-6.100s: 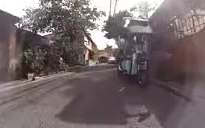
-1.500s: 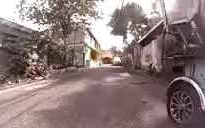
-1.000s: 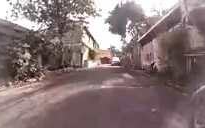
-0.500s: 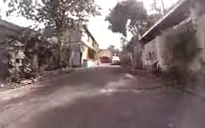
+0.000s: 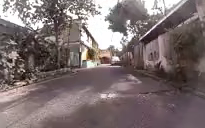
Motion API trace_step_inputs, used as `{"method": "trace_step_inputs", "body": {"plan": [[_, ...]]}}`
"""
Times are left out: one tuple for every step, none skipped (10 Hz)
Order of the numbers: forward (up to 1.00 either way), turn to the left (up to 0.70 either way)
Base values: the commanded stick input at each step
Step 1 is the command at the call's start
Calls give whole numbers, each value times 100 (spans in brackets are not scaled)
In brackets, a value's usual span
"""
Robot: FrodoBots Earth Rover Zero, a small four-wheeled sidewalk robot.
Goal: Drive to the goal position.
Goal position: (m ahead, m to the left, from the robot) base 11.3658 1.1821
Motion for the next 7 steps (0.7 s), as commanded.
{"method": "trace_step_inputs", "body": {"plan": [[70,0],[70,0],[70,-5],[70,-29],[70,-31],[70,0],[70,0]]}}
